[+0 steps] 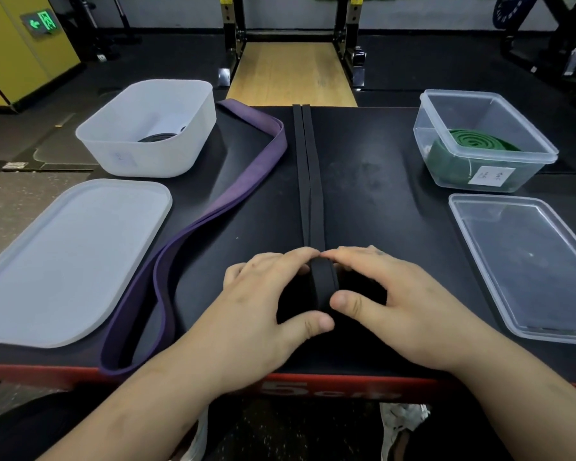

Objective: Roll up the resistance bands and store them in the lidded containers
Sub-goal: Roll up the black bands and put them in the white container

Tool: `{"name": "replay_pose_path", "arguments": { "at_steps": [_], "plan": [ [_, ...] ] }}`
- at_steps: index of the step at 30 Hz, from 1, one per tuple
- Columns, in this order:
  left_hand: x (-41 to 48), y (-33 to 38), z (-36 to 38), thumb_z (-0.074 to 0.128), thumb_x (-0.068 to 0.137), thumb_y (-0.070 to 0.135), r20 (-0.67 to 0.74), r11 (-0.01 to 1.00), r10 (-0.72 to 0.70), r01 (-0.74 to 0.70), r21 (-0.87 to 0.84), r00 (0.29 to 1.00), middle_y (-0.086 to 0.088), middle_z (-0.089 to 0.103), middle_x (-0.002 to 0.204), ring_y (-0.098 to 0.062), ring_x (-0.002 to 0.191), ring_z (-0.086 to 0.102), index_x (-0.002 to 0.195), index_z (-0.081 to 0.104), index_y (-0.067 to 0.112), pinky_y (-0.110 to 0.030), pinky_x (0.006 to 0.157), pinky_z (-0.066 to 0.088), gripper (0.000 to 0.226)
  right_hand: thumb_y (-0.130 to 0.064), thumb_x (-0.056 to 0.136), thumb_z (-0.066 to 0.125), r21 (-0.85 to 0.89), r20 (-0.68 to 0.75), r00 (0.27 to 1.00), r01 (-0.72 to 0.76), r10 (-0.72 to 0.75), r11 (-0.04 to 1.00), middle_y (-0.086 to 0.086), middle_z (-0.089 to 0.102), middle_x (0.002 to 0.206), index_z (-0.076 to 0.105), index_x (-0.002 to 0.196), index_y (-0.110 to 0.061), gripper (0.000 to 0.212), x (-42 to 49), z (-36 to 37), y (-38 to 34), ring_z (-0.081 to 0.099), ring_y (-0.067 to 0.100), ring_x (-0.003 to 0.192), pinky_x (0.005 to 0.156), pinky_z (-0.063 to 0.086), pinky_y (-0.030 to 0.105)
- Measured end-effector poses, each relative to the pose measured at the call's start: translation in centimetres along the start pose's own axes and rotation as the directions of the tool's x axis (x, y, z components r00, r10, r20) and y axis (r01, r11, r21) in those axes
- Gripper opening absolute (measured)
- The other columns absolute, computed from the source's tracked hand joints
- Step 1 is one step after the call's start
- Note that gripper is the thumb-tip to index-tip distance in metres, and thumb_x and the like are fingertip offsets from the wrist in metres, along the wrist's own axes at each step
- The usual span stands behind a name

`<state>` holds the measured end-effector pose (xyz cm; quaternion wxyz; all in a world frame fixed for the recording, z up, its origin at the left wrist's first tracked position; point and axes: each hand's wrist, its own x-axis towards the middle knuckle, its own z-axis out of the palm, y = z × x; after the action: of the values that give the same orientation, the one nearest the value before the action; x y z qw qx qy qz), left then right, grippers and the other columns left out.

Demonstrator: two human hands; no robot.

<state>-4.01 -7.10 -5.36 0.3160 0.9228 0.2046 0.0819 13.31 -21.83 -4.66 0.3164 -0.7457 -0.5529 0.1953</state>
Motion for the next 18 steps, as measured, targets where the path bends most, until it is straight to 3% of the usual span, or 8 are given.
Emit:
{"name": "replay_pose_path", "arguments": {
  "at_steps": [3,5,7,9,11,13,15,18],
  "plan": [
    [0.3,0.0,-0.1,0.051,0.084,0.076,-0.015,0.999,0.019,-0.018,0.032,1.000,0.038,0.038,0.134,0.013,0.131,0.021,0.139,0.018,0.067,-0.025,0.114,0.021,0.065,-0.063,0.094,0.049,-0.030,0.003,1.000,-0.002,0.002,1.000,-0.033,0.052,0.140,0.044,0.148,-0.051,0.055,0.1,0.4,0.3,0.036,-0.016,0.137,0.123,0.027,0.027],
    [0.9,0.0,-0.1,0.044,0.087,0.073,-0.011,0.996,0.046,-0.045,0.082,0.999,0.033,0.044,0.135,0.011,0.136,0.023,0.147,0.025,0.056,-0.033,0.118,0.019,0.065,-0.065,0.093,0.052,-0.029,0.016,1.000,0.022,-0.022,0.999,-0.041,0.050,0.137,0.043,0.142,-0.058,0.051,0.1,0.3,0.3,0.031,-0.023,0.135,0.118,0.021,0.012],
    [1.2,-0.2,0.0,0.042,0.091,0.070,-0.012,0.992,0.060,-0.058,0.115,0.998,0.032,0.044,0.137,0.011,0.138,0.021,0.152,0.028,0.049,-0.037,0.119,0.018,0.066,-0.066,0.088,0.054,-0.008,0.012,1.000,0.014,-0.014,1.000,-0.061,0.041,0.124,0.041,0.126,-0.068,0.040,0.2,0.2,0.2,0.022,-0.040,0.122,0.105,0.011,-0.005],
    [1.2,-0.5,0.0,0.046,0.094,0.069,-0.023,0.994,0.063,-0.061,0.086,0.998,0.037,0.039,0.134,0.019,0.136,0.014,0.155,0.021,0.051,-0.033,0.120,0.015,0.068,-0.070,0.083,0.049,0.002,0.007,1.000,-0.014,0.014,1.000,-0.066,0.038,0.111,0.037,0.119,-0.070,0.038,0.5,0.0,0.0,0.013,-0.047,0.113,0.097,0.008,-0.011],
    [1.0,-0.5,-0.1,0.057,0.090,0.066,-0.004,0.999,0.033,-0.033,0.025,0.999,0.043,0.036,0.128,0.029,0.127,0.007,0.150,0.015,0.061,-0.026,0.115,0.017,0.074,-0.072,0.081,0.044,-0.010,0.018,0.999,-0.032,0.032,0.999,-0.062,0.035,0.111,0.035,0.119,-0.070,0.039,0.7,0.0,0.0,0.012,-0.048,0.113,0.097,0.008,-0.012],
    [1.0,-0.3,-0.2,0.062,0.087,0.065,-0.003,0.999,0.045,-0.045,0.023,0.999,0.044,0.034,0.127,0.028,0.127,0.008,0.142,0.015,0.067,-0.026,0.115,0.018,0.073,-0.069,0.087,0.046,-0.014,0.035,0.999,-0.010,0.011,1.000,-0.063,0.038,0.117,0.036,0.121,-0.071,0.036,0.9,0.0,0.1,0.019,-0.041,0.123,0.102,0.012,-0.007],
    [1.3,-0.3,-0.2,0.058,0.085,0.070,-0.033,0.996,0.074,-0.072,0.057,0.997,0.039,0.038,0.130,0.023,0.132,0.013,0.140,0.019,0.064,-0.027,0.117,0.016,0.067,-0.063,0.092,0.051,-0.013,0.038,0.999,-0.003,0.003,1.000,-0.054,0.044,0.127,0.039,0.127,-0.069,0.038,0.9,0.0,0.2,0.030,-0.028,0.132,0.106,0.023,0.001],
    [1.6,-0.2,-0.2,0.054,0.088,0.068,-0.037,0.995,0.060,-0.057,0.084,0.997,0.035,0.037,0.133,0.024,0.131,0.012,0.149,0.028,0.053,-0.025,0.117,0.012,0.068,-0.072,0.083,0.054,0.000,0.043,0.998,-0.041,0.041,0.999,-0.044,0.047,0.130,0.032,0.135,-0.071,0.057,0.8,-0.3,0.3,0.033,-0.027,0.130,0.103,0.029,0.002]
  ]
}}
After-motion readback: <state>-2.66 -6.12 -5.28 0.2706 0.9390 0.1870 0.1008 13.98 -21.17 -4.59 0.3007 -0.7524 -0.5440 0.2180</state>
